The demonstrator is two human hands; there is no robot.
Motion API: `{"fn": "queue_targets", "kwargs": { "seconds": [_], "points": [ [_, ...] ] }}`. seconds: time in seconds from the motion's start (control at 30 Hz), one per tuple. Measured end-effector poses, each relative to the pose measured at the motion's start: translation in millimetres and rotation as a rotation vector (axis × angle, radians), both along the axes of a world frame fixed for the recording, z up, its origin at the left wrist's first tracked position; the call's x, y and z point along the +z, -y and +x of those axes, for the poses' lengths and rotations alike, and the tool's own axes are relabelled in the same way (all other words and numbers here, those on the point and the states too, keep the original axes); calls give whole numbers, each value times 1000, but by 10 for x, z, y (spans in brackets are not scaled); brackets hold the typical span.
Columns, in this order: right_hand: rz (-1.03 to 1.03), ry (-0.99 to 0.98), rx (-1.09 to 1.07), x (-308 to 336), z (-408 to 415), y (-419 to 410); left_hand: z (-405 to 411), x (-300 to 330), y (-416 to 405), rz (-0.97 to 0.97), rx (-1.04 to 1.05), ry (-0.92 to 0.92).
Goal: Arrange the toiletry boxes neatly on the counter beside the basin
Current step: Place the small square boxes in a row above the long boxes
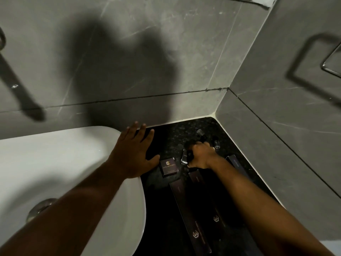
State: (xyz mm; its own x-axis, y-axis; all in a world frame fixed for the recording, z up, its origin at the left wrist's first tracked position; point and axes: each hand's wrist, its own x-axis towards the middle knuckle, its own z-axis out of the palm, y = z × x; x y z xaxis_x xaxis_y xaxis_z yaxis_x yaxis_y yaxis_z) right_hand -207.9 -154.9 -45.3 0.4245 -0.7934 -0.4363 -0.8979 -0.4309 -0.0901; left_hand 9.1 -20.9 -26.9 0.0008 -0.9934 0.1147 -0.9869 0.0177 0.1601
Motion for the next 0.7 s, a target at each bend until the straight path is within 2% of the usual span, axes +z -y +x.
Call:
{"fn": "queue_targets", "kwargs": {
  "seconds": [0.37, 0.7],
  "points": [
    [37, -15, 157, -49, -69, 35, 12, -10, 9, 10, 1, 4],
    [42, 30, 159, -84, -94, 26, 13, -22, 7, -6, -7, 2]
  ]
}}
